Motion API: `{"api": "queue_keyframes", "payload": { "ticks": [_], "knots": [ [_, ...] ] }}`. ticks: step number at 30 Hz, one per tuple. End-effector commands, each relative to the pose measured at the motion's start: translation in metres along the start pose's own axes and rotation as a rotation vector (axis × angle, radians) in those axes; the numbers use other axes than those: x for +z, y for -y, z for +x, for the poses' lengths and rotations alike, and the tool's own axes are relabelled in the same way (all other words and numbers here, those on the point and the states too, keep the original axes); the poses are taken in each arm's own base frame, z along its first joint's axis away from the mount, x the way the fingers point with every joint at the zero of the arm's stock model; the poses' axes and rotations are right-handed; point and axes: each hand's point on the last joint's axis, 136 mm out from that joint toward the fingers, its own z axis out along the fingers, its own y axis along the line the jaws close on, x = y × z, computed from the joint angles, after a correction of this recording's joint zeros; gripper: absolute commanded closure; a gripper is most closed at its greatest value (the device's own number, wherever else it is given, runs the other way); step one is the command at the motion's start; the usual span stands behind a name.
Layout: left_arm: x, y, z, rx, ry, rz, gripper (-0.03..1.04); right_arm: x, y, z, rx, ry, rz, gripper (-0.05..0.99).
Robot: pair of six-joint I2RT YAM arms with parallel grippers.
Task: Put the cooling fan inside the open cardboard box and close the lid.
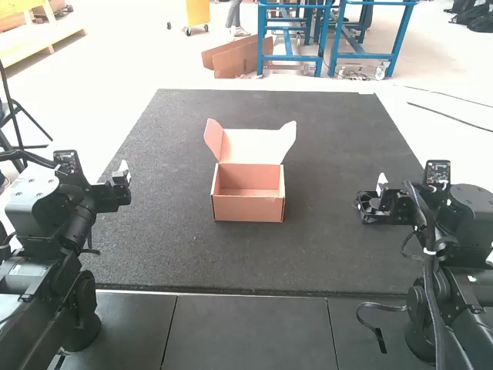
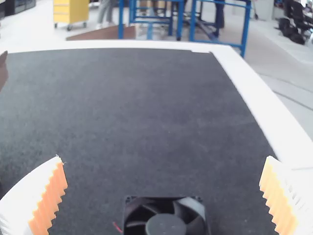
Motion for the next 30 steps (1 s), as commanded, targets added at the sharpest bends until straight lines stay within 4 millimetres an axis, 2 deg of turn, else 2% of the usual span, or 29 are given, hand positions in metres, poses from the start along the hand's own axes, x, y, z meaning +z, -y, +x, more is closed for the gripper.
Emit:
{"api": "queue_keyframes", "payload": {
  "ticks": [1,22,24,26,30],
  "knots": [
    [0.0,-0.002,-0.002,-0.012,0.015,-0.008,0.04,0.0,0.0,0.001,-0.012,0.0,-0.004,0.02],
    [0.0,-0.002,-0.003,-0.011,0.018,-0.008,0.04,0.0,0.001,0.0,0.002,0.003,0.0,0.02],
    [-0.001,-0.002,-0.008,-0.018,0.041,-0.009,0.04,0.0,0.002,-0.006,0.043,0.029,0.003,0.02],
    [-0.001,-0.002,-0.022,-0.028,0.097,-0.009,0.04,0.0,0.005,-0.013,0.057,0.057,0.018,0.02],
    [-0.005,-0.003,-0.047,-0.043,0.186,-0.012,0.04,-0.005,0.01,-0.045,0.08,0.189,0.039,0.02]
  ]
}}
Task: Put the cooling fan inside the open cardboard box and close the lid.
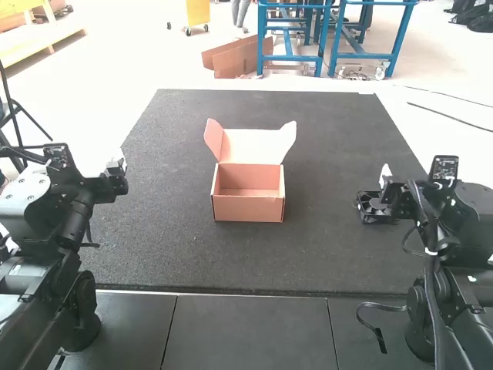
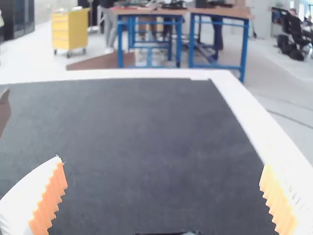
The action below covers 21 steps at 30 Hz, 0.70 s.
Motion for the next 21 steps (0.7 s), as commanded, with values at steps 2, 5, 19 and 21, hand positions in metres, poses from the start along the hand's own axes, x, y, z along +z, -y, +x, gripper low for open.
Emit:
{"api": "queue_keyframes", "payload": {
  "ticks": [2,5,19,21],
  "knots": [
    [-0.002,-0.003,-0.018,-0.018,0.048,-0.012,0.04,-0.003,0.008,-0.031,0.036,0.133,0.036,0.02],
    [-0.004,-0.002,-0.037,-0.024,0.085,-0.007,0.04,-0.005,0.008,-0.049,0.039,0.18,0.035,0.02],
    [0.015,-0.003,-0.087,-0.011,0.037,-0.035,0.04,0.04,0.019,-0.088,0.097,-0.075,0.095,0.02],
    [0.023,-0.004,-0.084,0.009,-0.031,-0.048,0.04,0.048,0.02,-0.088,0.115,-0.151,0.105,0.02]
  ]
}}
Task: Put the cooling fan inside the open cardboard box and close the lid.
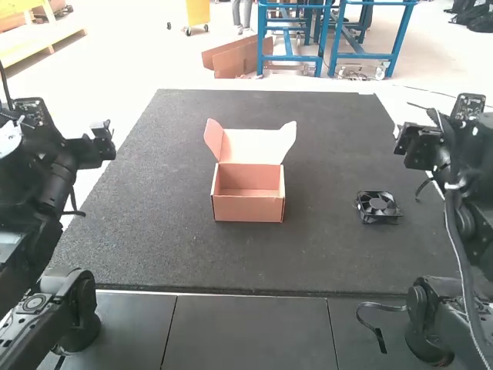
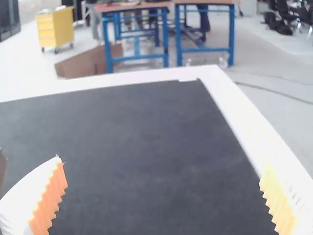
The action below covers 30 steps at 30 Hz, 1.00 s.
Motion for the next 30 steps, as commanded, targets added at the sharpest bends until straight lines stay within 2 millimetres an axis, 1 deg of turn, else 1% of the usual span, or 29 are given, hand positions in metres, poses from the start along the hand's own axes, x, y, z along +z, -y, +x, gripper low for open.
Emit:
{"api": "queue_keyframes", "payload": {
  "ticks": [1,2,5,6,10,11,12,13,16,17,21,22,24,25,27,30],
  "knots": [
    [0.009,-0.003,-0.017,0.013,-0.043,-0.029,0.04,0.01,0.006,-0.025,0.044,-0.047,0.044,0.02],
    [0.012,-0.003,-0.018,0.021,-0.076,-0.029,0.04,0.013,0.006,-0.025,0.042,-0.082,0.046,0.02],
    [0.021,0.0,-0.018,0.046,-0.177,-0.023,0.04,0.022,0.005,-0.038,0.088,-0.134,0.056,0.03],
    [0.025,0.001,-0.016,0.054,-0.217,-0.023,0.04,0.024,0.005,-0.04,0.101,-0.161,0.06,0.03],
    [0.039,0.006,-0.001,0.083,-0.365,-0.011,0.04,0.033,0.005,-0.033,0.099,-0.293,0.076,0.03],
    [0.042,0.008,0.001,0.085,-0.388,0.001,0.04,0.034,0.003,-0.031,0.096,-0.323,0.072,0.03],
    [0.045,0.009,0.001,0.085,-0.399,-0.001,0.04,0.035,-0.002,-0.032,0.101,-0.342,0.044,0.03],
    [0.048,0.009,0.002,0.088,-0.414,-0.001,0.04,0.035,-0.001,-0.034,0.117,-0.346,0.05,0.03],
    [0.056,0.009,0.01,0.099,-0.47,-0.005,0.04,0.034,-0.002,-0.052,0.141,-0.306,0.048,0.03],
    [0.057,0.01,0.013,0.108,-0.494,-0.003,0.04,0.033,-0.003,-0.053,0.141,-0.324,0.05,0.03],
    [0.061,0.011,0.021,0.127,-0.571,-0.002,0.04,0.043,-0.004,-0.02,0.131,-0.498,0.065,0.03],
    [0.061,0.01,0.023,0.129,-0.586,-0.003,0.04,0.045,-0.003,-0.018,0.131,-0.519,0.07,0.03],
    [0.062,0.012,0.022,0.133,-0.604,0.002,0.04,0.051,-0.002,-0.021,0.132,-0.538,0.079,0.03],
    [0.063,0.012,0.022,0.136,-0.616,0.002,0.04,0.053,0.0,-0.017,0.13,-0.57,0.088,0.03],
    [0.065,0.013,0.02,0.135,-0.621,0.003,0.04,0.06,0.005,-0.004,0.128,-0.637,0.107,0.03],
    [0.069,0.014,0.026,0.14,-0.645,0.007,0.04,0.064,0.016,0.021,0.112,-0.757,0.133,0.03]
  ]
}}
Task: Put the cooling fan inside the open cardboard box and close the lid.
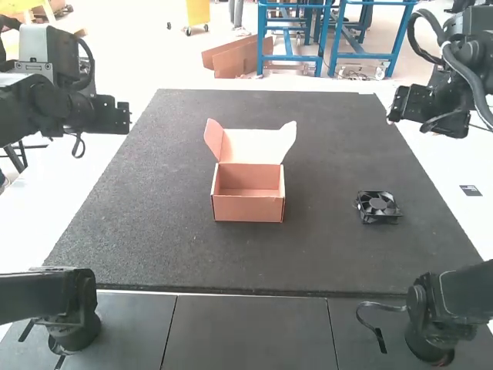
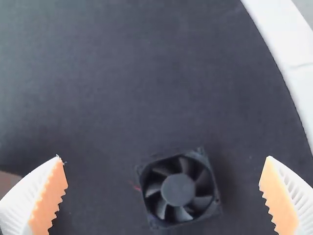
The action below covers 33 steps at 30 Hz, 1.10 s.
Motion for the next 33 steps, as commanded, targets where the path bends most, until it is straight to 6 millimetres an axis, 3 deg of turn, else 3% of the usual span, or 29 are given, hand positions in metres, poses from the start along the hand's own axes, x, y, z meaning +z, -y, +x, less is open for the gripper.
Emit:
{"api": "queue_keyframes", "payload": {
  "ticks": [1,5,9,22,33],
  "knots": [
    [0.0,0.003,-0.009,0.012,0.001,0.013,0.04,0.011,0.014,-0.001,0.016,-0.058,0.028,0.03],
    [0.003,0.004,-0.008,0.015,-0.017,0.021,0.04,0.028,0.026,0.004,0.002,-0.116,0.054,0.03],
    [0.001,0.004,-0.012,0.014,-0.013,0.021,0.04,0.046,0.035,0.024,-0.06,-0.213,0.085,0.03],
    [-0.003,0.003,-0.022,0.01,0.008,0.022,0.04,0.075,0.066,0.065,-0.174,-0.408,0.135,0.03],
    [-0.003,0.004,-0.019,0.012,-0.002,0.024,0.04,0.102,0.072,0.102,-0.171,-0.541,0.141,0.03]
  ]
}}
